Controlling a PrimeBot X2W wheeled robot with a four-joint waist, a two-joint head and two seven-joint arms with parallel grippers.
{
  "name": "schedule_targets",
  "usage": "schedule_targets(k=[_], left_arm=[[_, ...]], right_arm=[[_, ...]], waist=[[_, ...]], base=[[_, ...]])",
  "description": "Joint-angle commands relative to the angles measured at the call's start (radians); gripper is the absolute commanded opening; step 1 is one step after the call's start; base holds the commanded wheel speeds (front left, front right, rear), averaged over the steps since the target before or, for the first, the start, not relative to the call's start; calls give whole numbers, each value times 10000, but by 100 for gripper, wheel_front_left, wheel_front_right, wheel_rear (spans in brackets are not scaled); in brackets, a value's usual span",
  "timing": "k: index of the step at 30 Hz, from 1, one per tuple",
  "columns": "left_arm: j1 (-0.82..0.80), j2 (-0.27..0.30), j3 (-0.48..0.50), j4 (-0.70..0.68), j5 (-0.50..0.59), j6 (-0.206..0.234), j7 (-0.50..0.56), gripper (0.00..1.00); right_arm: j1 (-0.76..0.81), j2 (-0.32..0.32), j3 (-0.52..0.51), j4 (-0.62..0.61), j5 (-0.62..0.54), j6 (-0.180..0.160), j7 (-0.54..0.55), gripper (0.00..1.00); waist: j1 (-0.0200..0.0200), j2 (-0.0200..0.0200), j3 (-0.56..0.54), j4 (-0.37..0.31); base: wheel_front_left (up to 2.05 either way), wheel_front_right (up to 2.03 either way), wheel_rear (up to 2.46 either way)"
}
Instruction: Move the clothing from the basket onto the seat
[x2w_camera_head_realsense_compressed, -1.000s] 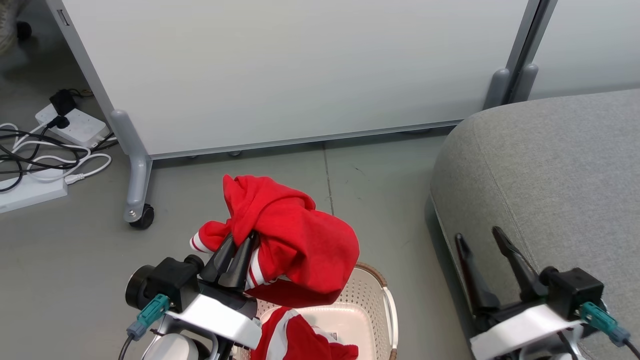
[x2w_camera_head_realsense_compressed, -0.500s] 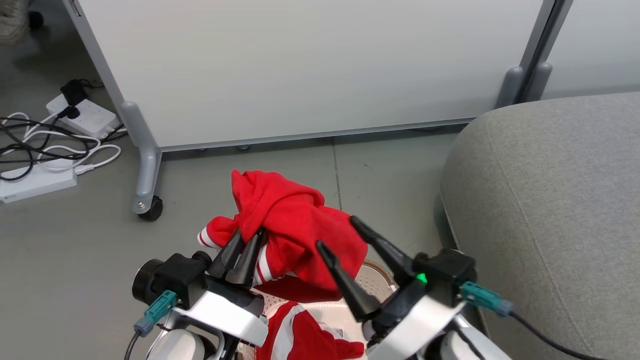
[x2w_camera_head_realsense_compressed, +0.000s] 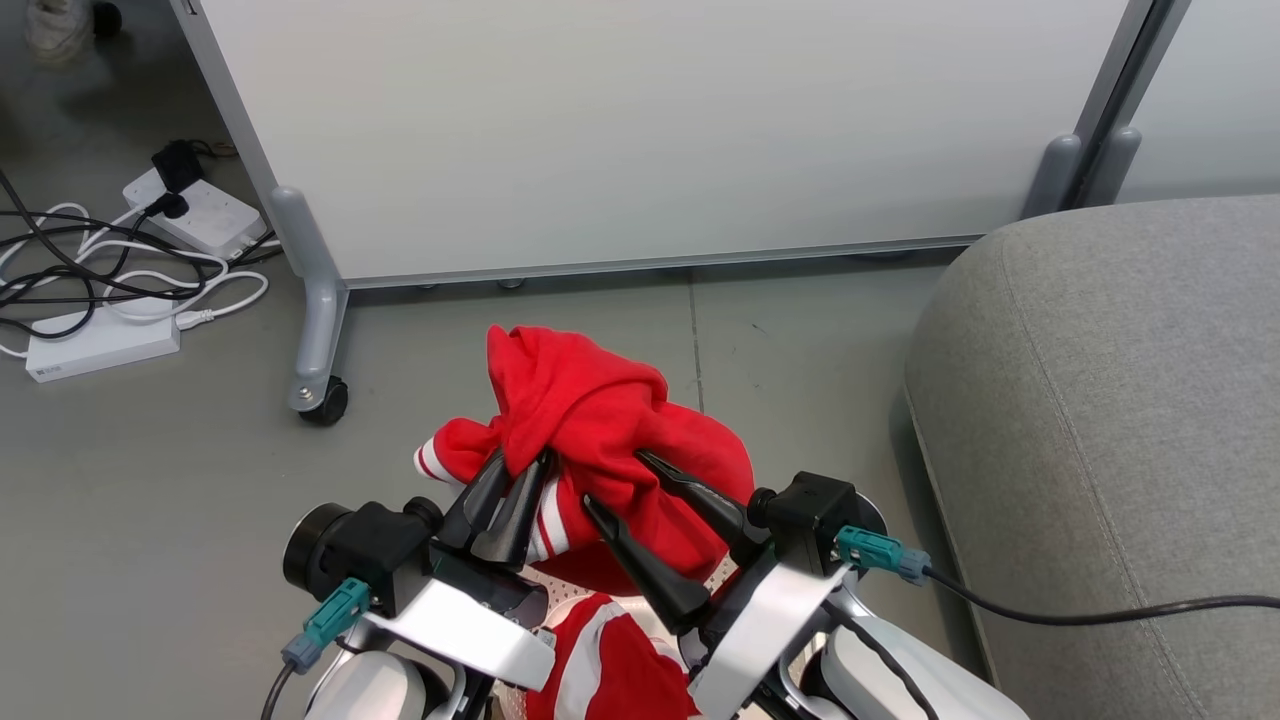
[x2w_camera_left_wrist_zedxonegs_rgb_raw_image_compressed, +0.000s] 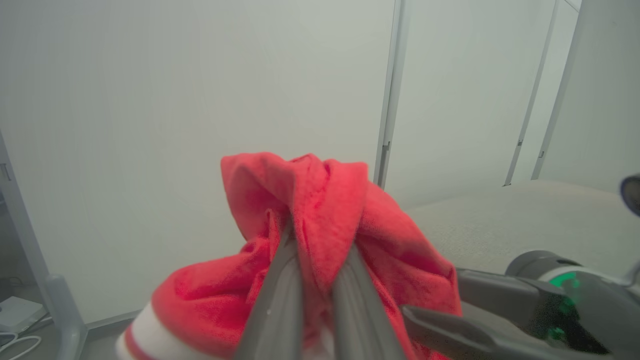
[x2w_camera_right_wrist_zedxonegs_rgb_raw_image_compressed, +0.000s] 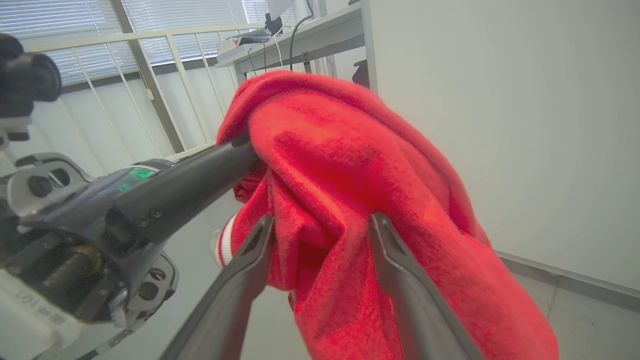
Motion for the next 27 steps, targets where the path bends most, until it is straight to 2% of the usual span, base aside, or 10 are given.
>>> schedule_targets(k=[1, 2, 10, 11, 12, 13, 19, 27], left_arm=[[-112, 11, 9, -70, -48, -52, -53, 0], [-113, 6, -11, -91, -55, -55, -65, 0], [-152, 7, -10, -269, -90, -17, -156, 0], [-147, -12, 0, -286, -118, -7, -165, 15], [-141, -28, 21, -312, -122, 25, -161, 49], [-155, -35, 38, -369, -92, 65, -193, 100], [-172, -79, 152, -727, 93, 168, -272, 100], [-58, 55, -139, -1276, 299, -49, -294, 100]], right_arm=[[-137, -36, 61, 91, 99, 23, -93, 10], [-218, -42, 134, 218, 219, 23, -103, 0], [-711, -42, 466, 652, 826, 23, -324, 0], [-731, -41, 432, 639, 846, 23, -351, 0], [-755, -42, 388, 627, 874, 23, -374, 0], [-805, -42, 315, 585, 874, 23, -392, 0], [-747, -42, -1012, -54, 496, 23, -382, 0], [-438, -39, -2999, -123, -395, 23, -379, 0]], waist=[[0, 0, -8, 9], [0, 0, -13, 24], [0, 0, -43, 41], [0, 0, -42, 32], [0, 0, -46, 17], [0, 0, -44, -2], [0, 0, -22, -141], [0, 0, 74, -537]], base=[[0, 0, 0], [0, 0, 0], [0, 0, 0], [0, 0, 0], [0, 0, 0], [0, 0, 0], [0, 0, 0], [0, 0, 0]])
